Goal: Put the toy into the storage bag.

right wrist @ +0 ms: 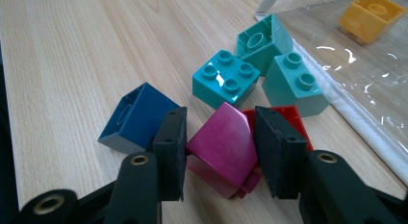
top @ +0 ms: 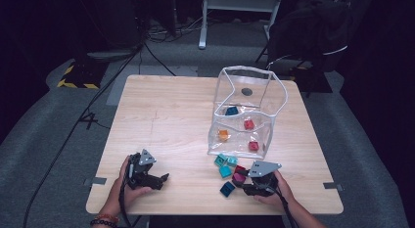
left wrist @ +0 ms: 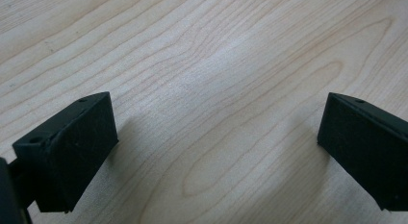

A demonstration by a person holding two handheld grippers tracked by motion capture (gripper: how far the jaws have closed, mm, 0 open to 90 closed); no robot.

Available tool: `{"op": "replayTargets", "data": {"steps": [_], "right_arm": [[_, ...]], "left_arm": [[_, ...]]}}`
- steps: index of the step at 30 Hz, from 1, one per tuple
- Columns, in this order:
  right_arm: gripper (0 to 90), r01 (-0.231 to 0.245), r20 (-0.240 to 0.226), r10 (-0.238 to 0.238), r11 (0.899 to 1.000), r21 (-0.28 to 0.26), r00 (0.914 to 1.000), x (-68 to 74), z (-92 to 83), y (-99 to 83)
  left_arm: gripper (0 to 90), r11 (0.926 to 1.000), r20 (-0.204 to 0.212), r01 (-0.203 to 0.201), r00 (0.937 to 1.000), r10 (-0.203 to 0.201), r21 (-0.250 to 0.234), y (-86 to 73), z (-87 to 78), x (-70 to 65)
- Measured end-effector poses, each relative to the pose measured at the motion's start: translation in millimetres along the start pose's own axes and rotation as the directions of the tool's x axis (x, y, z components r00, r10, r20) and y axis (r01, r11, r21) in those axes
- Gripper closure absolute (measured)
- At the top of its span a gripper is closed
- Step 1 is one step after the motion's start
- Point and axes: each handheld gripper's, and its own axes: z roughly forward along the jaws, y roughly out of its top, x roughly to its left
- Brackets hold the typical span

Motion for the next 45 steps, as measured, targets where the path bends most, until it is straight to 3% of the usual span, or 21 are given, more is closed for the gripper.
{"op": "replayTargets", "data": {"steps": [10,25,45], "right_arm": [[57.6,-0.023,0.007,0.023,0.999,-0.030,0.9997,-8.9,-14.5,0.6],[57.6,-0.050,0.048,0.050,0.999,-0.001,0.9976,-24.7,-9.8,-10.0],[53.5,0.000,0.082,0.001,1.000,-0.002,0.9967,-11.1,-11.0,-6.4]], "left_arm": [[0.5,1.0000,0.000,0.000,1.0000,0.000,0.000,0.0,0.0,0.0],[0.6,1.0000,0.000,0.000,1.0000,0.000,0.000,0.0,0.0,0.0],[0.5,1.0000,0.000,0.000,1.0000,0.000,0.000,0.0,0.0,0.0]]}}
